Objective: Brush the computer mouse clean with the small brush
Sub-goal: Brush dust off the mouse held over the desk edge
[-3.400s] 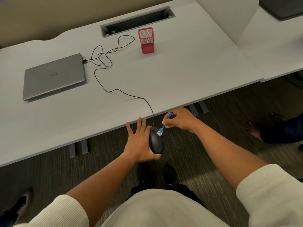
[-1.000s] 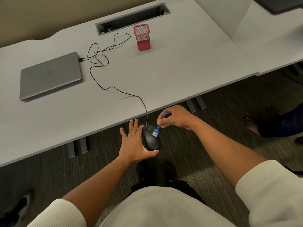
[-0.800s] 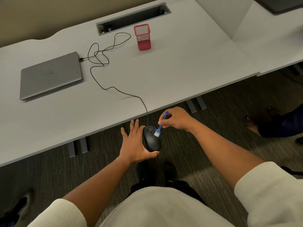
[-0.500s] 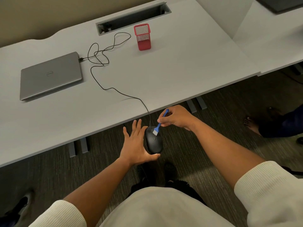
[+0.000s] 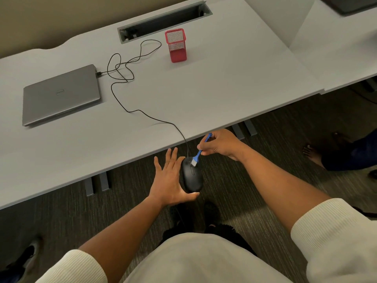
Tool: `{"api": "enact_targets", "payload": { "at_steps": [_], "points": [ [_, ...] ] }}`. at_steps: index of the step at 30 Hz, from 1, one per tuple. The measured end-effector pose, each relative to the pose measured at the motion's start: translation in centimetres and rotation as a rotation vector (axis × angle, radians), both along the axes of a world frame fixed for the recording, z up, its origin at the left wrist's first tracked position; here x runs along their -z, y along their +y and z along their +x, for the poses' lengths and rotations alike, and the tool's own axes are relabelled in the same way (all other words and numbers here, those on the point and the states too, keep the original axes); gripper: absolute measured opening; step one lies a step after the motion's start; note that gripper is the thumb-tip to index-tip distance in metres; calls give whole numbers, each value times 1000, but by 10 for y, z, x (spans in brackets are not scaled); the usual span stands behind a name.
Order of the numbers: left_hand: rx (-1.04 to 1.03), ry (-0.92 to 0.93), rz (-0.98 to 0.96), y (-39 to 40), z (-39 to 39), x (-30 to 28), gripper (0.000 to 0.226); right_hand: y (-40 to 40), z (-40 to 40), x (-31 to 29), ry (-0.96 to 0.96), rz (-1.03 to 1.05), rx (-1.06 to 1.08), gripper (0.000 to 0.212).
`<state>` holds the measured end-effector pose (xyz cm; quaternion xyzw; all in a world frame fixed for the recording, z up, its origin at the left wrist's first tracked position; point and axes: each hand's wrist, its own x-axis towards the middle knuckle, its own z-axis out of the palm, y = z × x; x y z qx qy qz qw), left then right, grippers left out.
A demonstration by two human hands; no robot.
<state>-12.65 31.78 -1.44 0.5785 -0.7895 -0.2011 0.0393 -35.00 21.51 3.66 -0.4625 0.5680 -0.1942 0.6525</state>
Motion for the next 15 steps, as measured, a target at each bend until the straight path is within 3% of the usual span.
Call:
{"api": "enact_targets", "payload": {
  "at_steps": [4, 10, 15],
  "points": [
    [6, 0, 3, -3, -2, -2, 125, -4, 2, 3, 17, -29, 104, 18],
    [13, -16, -6, -3, -3, 0, 126, -8, -5, -2, -55, 94, -22, 15],
    [15, -27, 4, -5, -5, 0, 126, -10, 0, 2, 39, -16, 57, 16]
  ]
}}
